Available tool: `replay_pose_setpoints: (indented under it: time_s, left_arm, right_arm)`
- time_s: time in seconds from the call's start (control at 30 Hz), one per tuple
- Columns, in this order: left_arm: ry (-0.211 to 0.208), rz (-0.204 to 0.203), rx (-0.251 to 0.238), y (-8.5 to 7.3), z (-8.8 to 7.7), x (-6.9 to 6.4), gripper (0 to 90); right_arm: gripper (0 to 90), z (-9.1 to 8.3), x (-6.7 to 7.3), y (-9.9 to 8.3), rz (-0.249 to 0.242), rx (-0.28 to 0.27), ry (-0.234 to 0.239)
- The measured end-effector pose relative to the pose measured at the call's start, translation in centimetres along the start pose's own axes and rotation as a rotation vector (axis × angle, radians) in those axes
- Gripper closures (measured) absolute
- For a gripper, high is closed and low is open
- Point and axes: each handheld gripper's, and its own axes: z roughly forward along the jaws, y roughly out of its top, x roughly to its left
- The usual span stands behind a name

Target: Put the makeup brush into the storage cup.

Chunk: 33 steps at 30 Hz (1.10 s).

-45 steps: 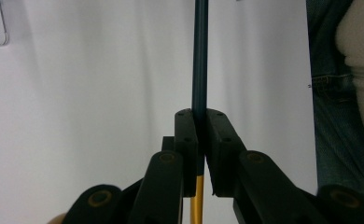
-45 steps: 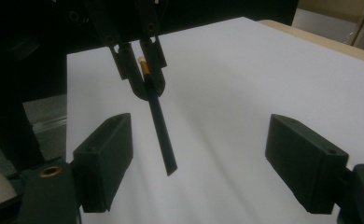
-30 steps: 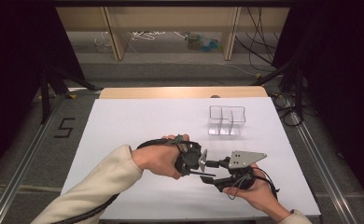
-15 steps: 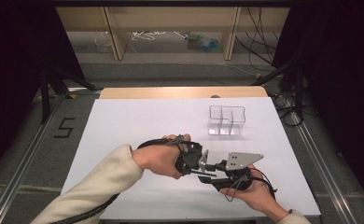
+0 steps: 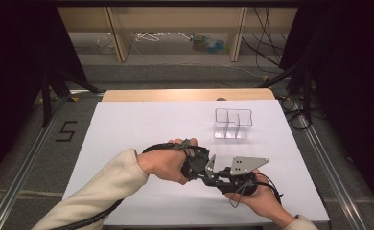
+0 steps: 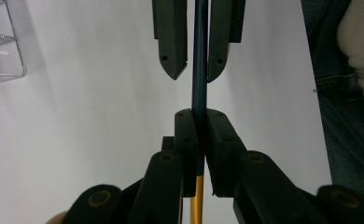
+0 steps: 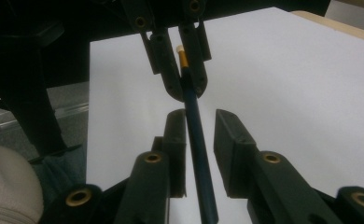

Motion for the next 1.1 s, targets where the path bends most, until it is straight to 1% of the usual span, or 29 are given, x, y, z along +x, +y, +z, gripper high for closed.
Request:
replay_pose_setpoints:
  time_s: [0.03,0.17,0.2,0.27,0.3,0.33,0.43,0.5,0.53,0.57,0.6,0.67,0.8,0.87,0.9,0.97,1.03,1.07,1.1]
  left_arm:
    - [0.001,0.002,-0.001,0.01,0.0,0.02,83.2]
    - [0.006,0.004,0.001,0.04,0.0,0.04,83.2]
    - [0.008,0.009,0.003,0.04,-0.01,0.05,83.2]
    - [0.01,0.017,0.007,0.06,-0.01,0.03,83.1]
    - [0.008,0.017,0.007,0.06,0.02,0.02,83.0]
    - [0.008,0.019,0.005,0.05,0.05,0.01,83.0]
    - [0.004,0.027,0.002,0.03,0.1,0.03,82.9]
    - [0.002,0.029,0.0,0.02,0.08,0.04,82.8]
    - [0.001,0.03,-0.002,0.0,0.08,0.0,82.8]
    - [-0.001,0.027,-0.003,-0.02,0.07,0.0,82.7]
    - [-0.002,0.028,-0.002,-0.03,0.04,-0.02,82.6]
    - [-0.001,0.029,-0.007,-0.07,0.04,-0.02,82.3]
    - [0.003,0.023,-0.013,-0.13,0.04,-0.03,81.6]
    - [0.007,0.019,-0.017,-0.15,0.04,-0.03,80.0]
    - [0.008,0.02,-0.018,-0.16,0.0,-0.05,79.0]
    - [0.015,0.017,-0.031,-0.21,-0.13,-0.07,76.6]
    - [0.024,0.003,-0.048,-0.37,-0.32,-0.07,71.2]
    - [0.037,-0.003,-0.06,-0.5,-0.48,-0.05,67.2]
    - [0.05,-0.016,-0.084,-0.67,-0.63,-0.06,63.0]
  right_arm:
    - [78.7,0.16,0.06,-0.06,-0.001,-0.017,-0.009]
    - [82.7,0.16,0.09,-0.04,-0.004,-0.018,-0.005]
    - [83.1,0.11,0.08,-0.01,-0.001,-0.014,0.003]
    - [84.1,0.21,0.09,-0.02,-0.003,-0.021,0.002]
    - [84.3,0.16,0.13,0.02,0.001,-0.01,0.01]
    - [84.3,0.09,0.15,0.05,-0.001,-0.002,0.008]
    - [84.5,0.07,0.23,0.08,-0.013,0.004,0.009]
    - [84.5,-0.01,0.35,0.15,-0.014,0.01,-0.001]
    - [84.6,0.15,0.42,0.12,-0.015,-0.006,-0.005]
    - [84.6,0.15,0.42,0.12,-0.027,-0.006,-0.008]
    - [84.6,-0.01,0.44,0.19,-0.026,0.012,-0.004]
    - [84.7,-0.03,0.5,0.23,-0.023,0.013,-0.004]
    - [84.7,0.08,0.58,0.21,-0.027,-0.003,-0.012]
    - [84.8,0.07,0.58,0.23,-0.028,-0.007,-0.013]
    - [84.8,-0.15,0.56,0.32,-0.022,0.013,-0.003]
    - [84.8,-0.19,0.53,0.34,-0.023,0.014,-0.007]
    - [84.8,-0.22,0.49,0.32,-0.022,0.016,-0.013]
    - [84.9,-0.13,0.49,0.28,-0.018,0.003,-0.022]
    - [84.8,-0.14,0.49,0.28,-0.012,0.0,-0.025]
